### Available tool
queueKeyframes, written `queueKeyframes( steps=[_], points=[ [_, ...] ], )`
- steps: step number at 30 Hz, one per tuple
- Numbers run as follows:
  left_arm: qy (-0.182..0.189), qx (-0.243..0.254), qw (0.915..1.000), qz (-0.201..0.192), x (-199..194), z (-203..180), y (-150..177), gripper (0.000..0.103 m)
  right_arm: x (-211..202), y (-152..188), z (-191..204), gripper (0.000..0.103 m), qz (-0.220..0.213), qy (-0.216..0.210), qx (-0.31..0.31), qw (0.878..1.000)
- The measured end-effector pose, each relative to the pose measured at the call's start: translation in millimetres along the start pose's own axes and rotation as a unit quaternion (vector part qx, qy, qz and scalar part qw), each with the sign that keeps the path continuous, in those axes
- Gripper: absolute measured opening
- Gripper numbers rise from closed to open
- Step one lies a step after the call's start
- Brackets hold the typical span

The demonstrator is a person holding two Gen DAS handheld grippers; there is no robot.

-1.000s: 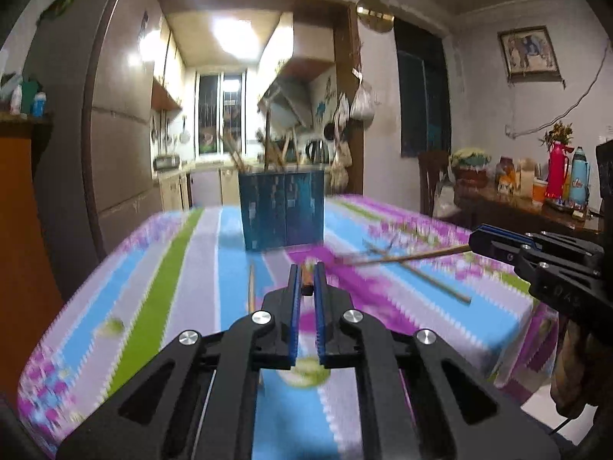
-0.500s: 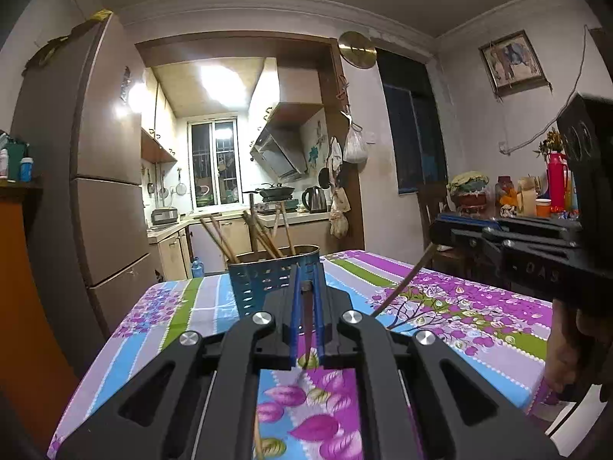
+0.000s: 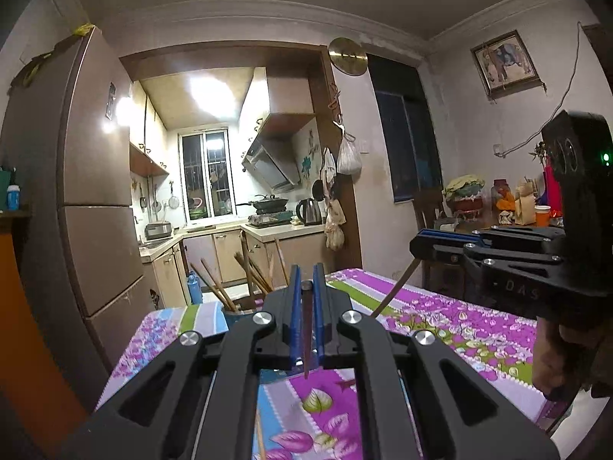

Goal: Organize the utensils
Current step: 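Lift both chopsticks upright and lower them into the blue holder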

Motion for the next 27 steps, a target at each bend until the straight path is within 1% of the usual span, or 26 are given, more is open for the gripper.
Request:
queueKeyframes(
  steps=[5,9,12,14,17,21,24,27],
  points=[
    [-0.005,0.001,0.9999,0.015,11.4,22.7,-34.3,0.005,13.3,-35.8,-4.0,0.008,0.009,-0.018,-0.005,1.000],
    [-0.010,-0.015,0.9995,0.024,20.6,49.4,-66.6,0.005,25.3,-71.0,-13.8,0.008,0.019,-0.021,-0.003,1.000],
    [-0.007,-0.023,0.9992,0.033,28.8,63.0,-83.8,0.005,33.3,-94.9,-20.9,0.008,0.028,-0.022,0.000,0.999],
    [-0.009,-0.021,0.9990,0.039,35.7,68.1,-93.3,0.005,37.9,-110.5,-23.9,0.008,0.038,-0.031,0.007,0.999],
    [-0.005,-0.025,0.9982,0.055,46.4,76.6,-105.2,0.005,44.5,-134.1,-25.3,0.008,0.055,-0.041,0.006,0.998],
    [-0.005,-0.022,0.9974,0.068,59.8,83.5,-122.6,0.005,59.1,-165.9,-24.4,0.008,0.080,-0.043,-0.011,0.996],
    [-0.006,-0.014,0.9969,0.078,70.2,86.7,-138.1,0.005,76.1,-181.5,-24.7,0.008,0.109,-0.054,-0.014,0.993],
    [-0.007,-0.012,0.9958,0.091,83.9,92.8,-153.7,0.005,99.7,-191.8,-25.2,0.008,0.141,-0.051,-0.023,0.988]
  ],
)
Point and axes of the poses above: each gripper's, at about its wrist camera, not at the fingertips, and x roughly the way its jaws point, z to its left, y to its underside, the point moved 5 cm from there along x, roughly the way its jaws point, and after that the axes turned 2 degrees about y, right-handed, at the moved point
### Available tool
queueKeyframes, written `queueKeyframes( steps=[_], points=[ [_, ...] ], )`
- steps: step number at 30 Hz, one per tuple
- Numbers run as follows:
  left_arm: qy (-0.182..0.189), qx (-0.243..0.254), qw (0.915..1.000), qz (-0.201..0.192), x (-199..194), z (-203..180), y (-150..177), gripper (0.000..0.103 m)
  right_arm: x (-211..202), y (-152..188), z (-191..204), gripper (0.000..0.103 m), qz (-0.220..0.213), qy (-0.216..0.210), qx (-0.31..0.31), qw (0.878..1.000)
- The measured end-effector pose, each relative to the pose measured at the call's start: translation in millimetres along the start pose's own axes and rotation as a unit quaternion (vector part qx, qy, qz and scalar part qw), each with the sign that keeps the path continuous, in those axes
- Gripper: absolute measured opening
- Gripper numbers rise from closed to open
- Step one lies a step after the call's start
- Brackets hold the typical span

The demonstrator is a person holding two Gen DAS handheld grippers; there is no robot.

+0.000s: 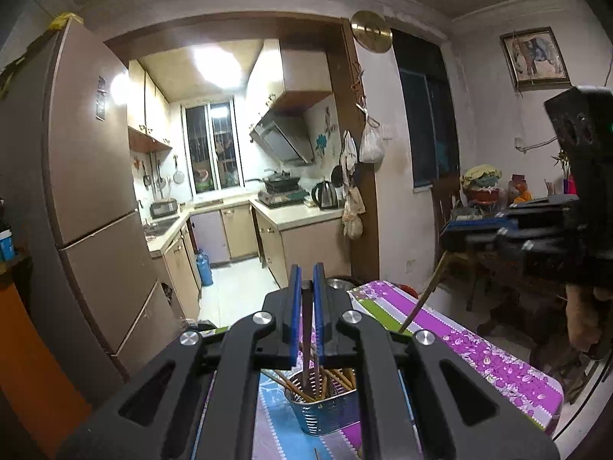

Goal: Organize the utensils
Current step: 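Lift both chopsticks upright and lower them into the blue holder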

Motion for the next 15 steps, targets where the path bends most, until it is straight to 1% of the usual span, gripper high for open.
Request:
queueKeyframes(
  steps=[4,9,15],
  points=[
    [0.003,-0.009,0.9994,0.032,23.6,11.9,-8.2,0.005,31.1,-8.1,-8.0,0.008,0.043,-0.005,0.011,0.999],
    [0.017,-0.032,0.9970,0.069,55.0,24.6,-1.8,0.005,58.4,-5.9,-22.1,0.008,0.063,-0.003,0.036,0.997],
    [0.022,-0.041,0.9947,0.092,78.6,30.0,8.6,0.005,80.9,1.0,-31.7,0.008,0.078,-0.007,0.053,0.996]
  ],
)
Point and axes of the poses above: each gripper's, at about its wrist camera, not at the fingertips, and x roughly the way its jaws point, z to its left, y to its underside, the point moved 5 cm from there along x, roughly the way its jaws point, and after that the axes turned 2 degrees about y, right-handed, at the moved point
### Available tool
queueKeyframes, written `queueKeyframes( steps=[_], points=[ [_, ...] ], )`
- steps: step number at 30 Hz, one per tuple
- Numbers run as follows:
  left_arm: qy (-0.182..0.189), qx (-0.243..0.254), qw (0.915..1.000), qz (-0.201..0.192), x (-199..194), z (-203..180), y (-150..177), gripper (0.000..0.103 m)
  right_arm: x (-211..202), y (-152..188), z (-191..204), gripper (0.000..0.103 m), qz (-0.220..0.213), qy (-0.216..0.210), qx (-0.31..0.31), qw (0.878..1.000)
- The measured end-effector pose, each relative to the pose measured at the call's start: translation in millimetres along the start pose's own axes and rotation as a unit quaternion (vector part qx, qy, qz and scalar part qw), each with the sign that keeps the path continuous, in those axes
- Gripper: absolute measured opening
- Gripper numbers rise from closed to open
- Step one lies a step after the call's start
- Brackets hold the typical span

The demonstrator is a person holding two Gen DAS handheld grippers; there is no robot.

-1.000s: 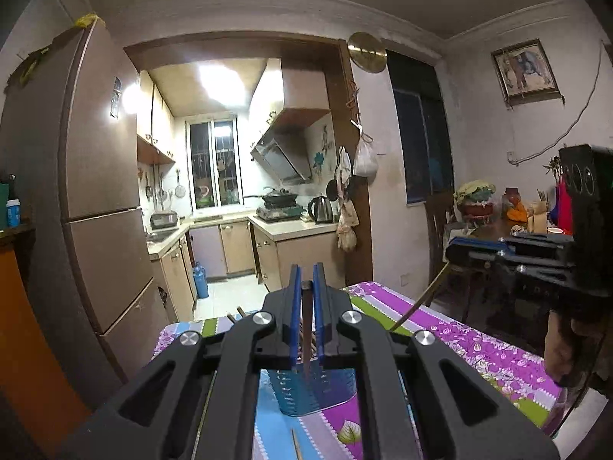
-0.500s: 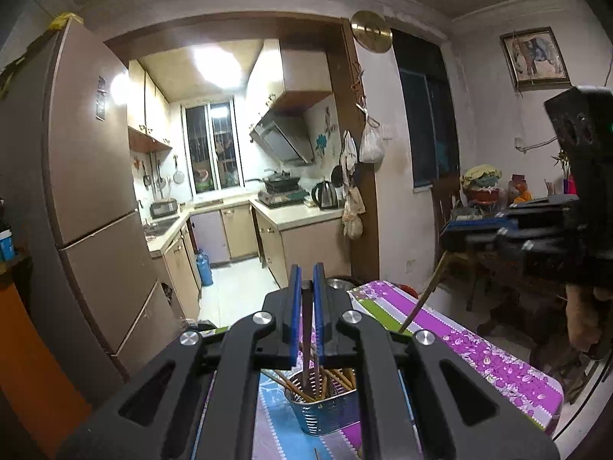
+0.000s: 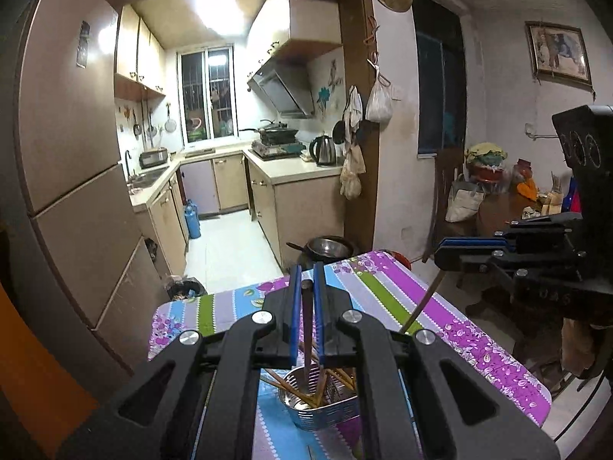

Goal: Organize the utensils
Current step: 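Lift both chopsticks upright and lower them into the blue holder, then open both grippers to release the chopsticks into the holder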

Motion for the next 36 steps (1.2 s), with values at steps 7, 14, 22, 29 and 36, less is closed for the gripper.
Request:
queueKeyframes(
  steps=[7,14,22,29,36],
  points=[
    [0.001,-0.003,0.9998,0.020,13.2,3.9,-0.6,0.005,16.3,4.8,-1.6,0.008,0.011,0.000,0.004,1.000],
    [0.001,-0.006,0.9993,0.038,22.6,7.7,-2.2,0.005,18.5,6.4,1.3,0.008,0.013,0.001,0.002,1.000],
    [0.006,-0.010,0.9986,0.052,32.2,5.8,3.2,0.005,29.7,10.2,7.0,0.008,0.021,0.000,-0.001,1.000],
    [0.002,-0.018,0.9981,0.059,41.7,8.6,8.0,0.005,38.7,18.1,4.8,0.008,0.029,0.001,0.000,1.000],
    [-0.001,-0.028,0.9976,0.063,53.3,14.1,19.6,0.005,51.7,28.0,-1.2,0.008,0.036,0.004,0.007,0.999]
  ],
)
Point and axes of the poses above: each gripper's, at about its wrist camera, not at the fingertips, and x roughly the way its jaws point, z to its left, y to its underside, the point moved 5 cm from there along x, roughly the way its jaws point, and after that the axes turned 2 degrees about y, right-handed, at the moved point
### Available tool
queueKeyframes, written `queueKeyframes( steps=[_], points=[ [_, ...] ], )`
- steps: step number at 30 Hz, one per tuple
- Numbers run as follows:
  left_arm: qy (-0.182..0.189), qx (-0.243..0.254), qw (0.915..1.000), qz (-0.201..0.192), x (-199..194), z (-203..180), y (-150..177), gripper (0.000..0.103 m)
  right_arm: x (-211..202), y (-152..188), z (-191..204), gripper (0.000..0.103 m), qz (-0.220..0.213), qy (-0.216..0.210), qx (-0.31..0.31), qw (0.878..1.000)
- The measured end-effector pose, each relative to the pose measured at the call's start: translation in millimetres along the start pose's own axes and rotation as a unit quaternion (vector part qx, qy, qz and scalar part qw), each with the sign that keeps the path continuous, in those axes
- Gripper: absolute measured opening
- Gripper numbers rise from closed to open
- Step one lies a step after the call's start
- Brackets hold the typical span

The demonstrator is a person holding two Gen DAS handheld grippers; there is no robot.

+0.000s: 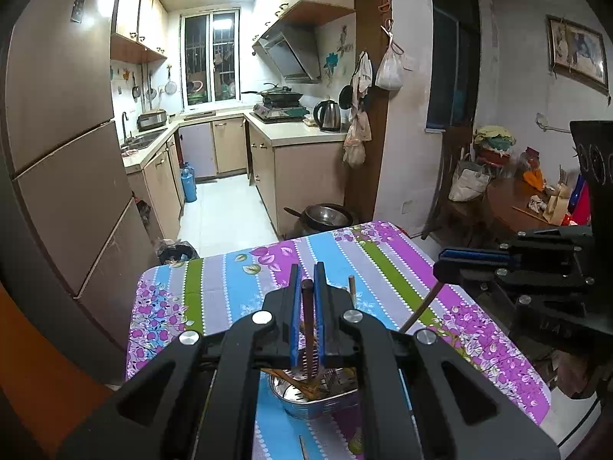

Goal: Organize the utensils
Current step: 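Open both grippers to release the chopsticks into the holder, then move both open grippers back down toward the remaining chopsticks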

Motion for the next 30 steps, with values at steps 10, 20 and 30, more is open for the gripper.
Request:
queueKeyframes(
  steps=[10,20,30],
  points=[
    [-0.023,0.003,0.9996,-0.016,-5.1,2.1,0.8,0.040,0.8,0.6,3.8,0.011,-0.015,-0.009,-0.004,1.000],
    [-0.028,0.006,0.9980,-0.057,-38.1,-3.4,-6.3,0.056,-25.7,1.3,10.7,0.017,-0.043,-0.008,-0.014,0.999],
    [-0.054,0.087,0.9800,-0.171,-164.4,-16.9,121.6,0.077,-161.5,129.2,16.7,0.042,-0.166,-0.002,-0.040,0.985]
  ],
)
Point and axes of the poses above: each gripper's, at about its wrist camera, not at the fingertips, and x roughly the way its jaws point, z to its left, y to its underside, the point moved 5 cm from there along x, roughly the way its jaws point, and after that the axes turned 2 degrees about y, right-handed, at the moved point
